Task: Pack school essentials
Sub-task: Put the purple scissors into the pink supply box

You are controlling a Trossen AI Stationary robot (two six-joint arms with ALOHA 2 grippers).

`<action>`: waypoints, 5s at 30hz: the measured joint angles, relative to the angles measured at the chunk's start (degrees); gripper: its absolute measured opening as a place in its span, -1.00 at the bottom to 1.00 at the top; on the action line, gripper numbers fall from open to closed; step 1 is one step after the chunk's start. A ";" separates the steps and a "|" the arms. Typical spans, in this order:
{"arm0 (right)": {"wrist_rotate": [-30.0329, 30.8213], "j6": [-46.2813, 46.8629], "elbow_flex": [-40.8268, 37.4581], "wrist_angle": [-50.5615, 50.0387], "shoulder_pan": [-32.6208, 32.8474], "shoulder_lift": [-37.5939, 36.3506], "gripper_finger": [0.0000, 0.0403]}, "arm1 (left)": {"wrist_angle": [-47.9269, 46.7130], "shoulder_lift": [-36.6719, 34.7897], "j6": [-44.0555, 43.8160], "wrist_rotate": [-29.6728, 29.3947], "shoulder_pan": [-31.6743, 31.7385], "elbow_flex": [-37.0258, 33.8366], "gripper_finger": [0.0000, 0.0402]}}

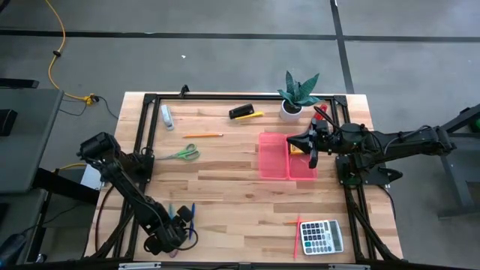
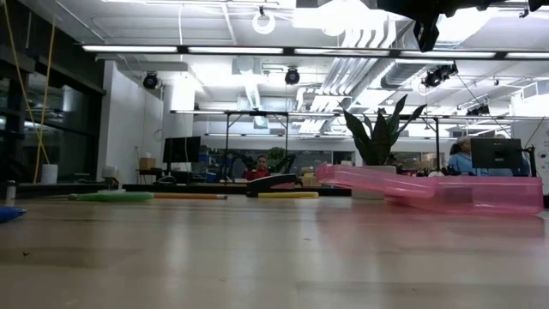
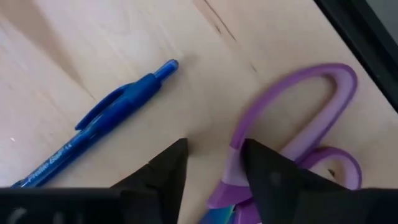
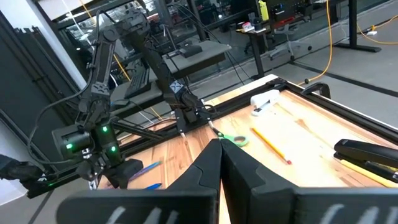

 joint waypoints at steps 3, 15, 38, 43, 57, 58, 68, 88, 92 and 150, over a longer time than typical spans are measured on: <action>0.00 0.02 0.00 -0.02 0.00 0.00 -1.00 | -0.66 -0.27 0.03 -0.11 0.02 0.00 -0.54; 0.90 0.42 0.00 -0.01 0.00 0.00 -1.00 | -8.02 -7.48 -1.53 2.99 3.05 -0.35 -0.98; 1.09 3.38 0.00 4.79 0.00 7.30 -0.83 | 13.99 -47.08 -7.80 -35.07 50.09 -0.84 -1.00; 5.37 3.48 0.02 15.02 0.00 14.95 -0.46 | 30.34 -38.98 -14.59 -41.30 54.31 -4.10 -1.00; 17.70 7.22 5.87 32.48 -1.11 32.65 -0.04 | 58.18 -13.80 -31.46 -44.83 54.80 -3.20 -1.00; 17.88 5.94 7.33 31.09 -1.11 33.60 -0.04 | 58.30 -12.89 -32.10 -44.06 54.80 -2.55 -1.00; 25.32 1.22 17.74 17.84 -2.26 38.70 -0.04 | 58.44 -10.29 -28.59 -41.84 54.16 1.97 -1.00; 19.33 3.33 20.37 18.51 -5.53 39.80 -0.91 | 58.71 -10.29 -28.53 -41.17 53.48 2.08 -0.89; 20.02 2.61 20.35 17.80 -5.61 39.08 -0.88 | 58.76 -10.40 -26.41 -36.23 54.43 2.08 -0.68; -1.85 51.51 -11.37 -27.40 -11.13 3.06 -0.85 | 38.75 -45.33 -2.75 -16.04 52.81 1.97 -0.03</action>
